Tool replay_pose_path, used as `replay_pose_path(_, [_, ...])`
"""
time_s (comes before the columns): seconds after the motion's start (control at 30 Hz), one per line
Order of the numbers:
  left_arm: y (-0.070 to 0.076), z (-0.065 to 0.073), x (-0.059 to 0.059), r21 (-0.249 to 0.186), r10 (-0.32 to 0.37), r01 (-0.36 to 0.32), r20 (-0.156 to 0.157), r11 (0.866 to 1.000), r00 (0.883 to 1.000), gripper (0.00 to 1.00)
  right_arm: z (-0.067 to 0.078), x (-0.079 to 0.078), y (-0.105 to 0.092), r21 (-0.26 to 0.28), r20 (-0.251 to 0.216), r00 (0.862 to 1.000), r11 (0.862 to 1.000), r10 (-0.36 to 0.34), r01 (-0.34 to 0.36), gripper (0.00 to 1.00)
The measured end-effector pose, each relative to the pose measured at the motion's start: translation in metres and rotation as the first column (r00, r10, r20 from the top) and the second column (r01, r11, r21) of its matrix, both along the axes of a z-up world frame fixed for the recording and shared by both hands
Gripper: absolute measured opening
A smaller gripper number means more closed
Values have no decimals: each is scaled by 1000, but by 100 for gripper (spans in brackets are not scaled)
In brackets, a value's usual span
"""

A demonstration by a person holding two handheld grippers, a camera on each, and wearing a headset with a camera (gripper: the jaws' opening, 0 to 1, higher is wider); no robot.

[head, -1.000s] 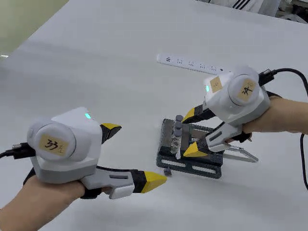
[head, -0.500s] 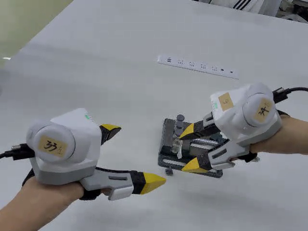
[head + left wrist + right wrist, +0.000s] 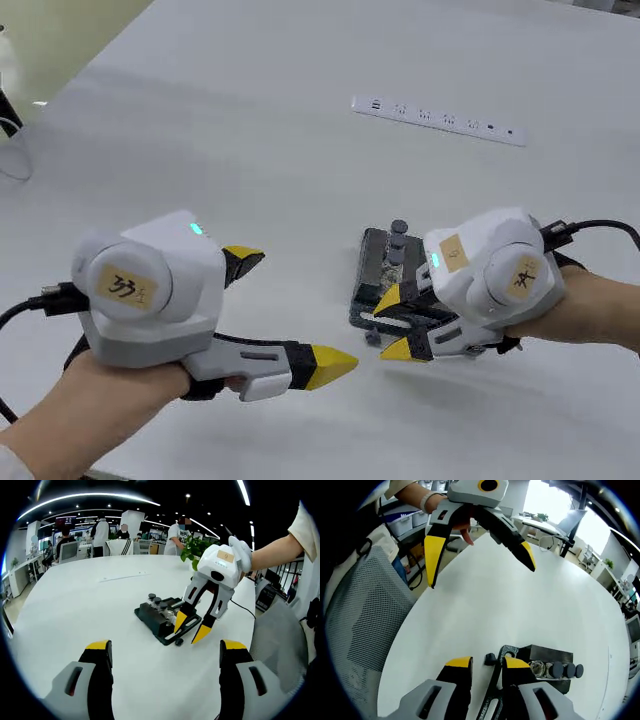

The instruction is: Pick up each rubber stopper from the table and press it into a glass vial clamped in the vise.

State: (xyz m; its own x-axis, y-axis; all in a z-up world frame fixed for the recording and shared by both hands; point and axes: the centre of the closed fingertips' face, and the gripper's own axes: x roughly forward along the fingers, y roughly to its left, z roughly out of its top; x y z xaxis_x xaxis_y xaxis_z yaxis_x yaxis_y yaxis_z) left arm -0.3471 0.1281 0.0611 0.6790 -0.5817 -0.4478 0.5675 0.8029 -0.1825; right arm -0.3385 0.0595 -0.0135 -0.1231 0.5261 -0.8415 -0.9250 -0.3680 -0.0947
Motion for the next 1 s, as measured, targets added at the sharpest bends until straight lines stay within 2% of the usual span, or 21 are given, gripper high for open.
replay_pose_path(0.2, [2,-7,-3,-1,8,-8,-12,1000,1000,87,-3,0,-2,-6,5,1000,1000,15,-15,13])
replay_pose_path(0.43, [1,-9,-6,-5,9,-10,-22,1000,1000,87,-8,4,-1,-6,31,999,999,35,-35,10])
replay_pose_path(1.0, [-1,-13,-5,-11,-1,1,-29,1000,1000,86,-12,4,-1,-21,23,998,998,51,-51,8])
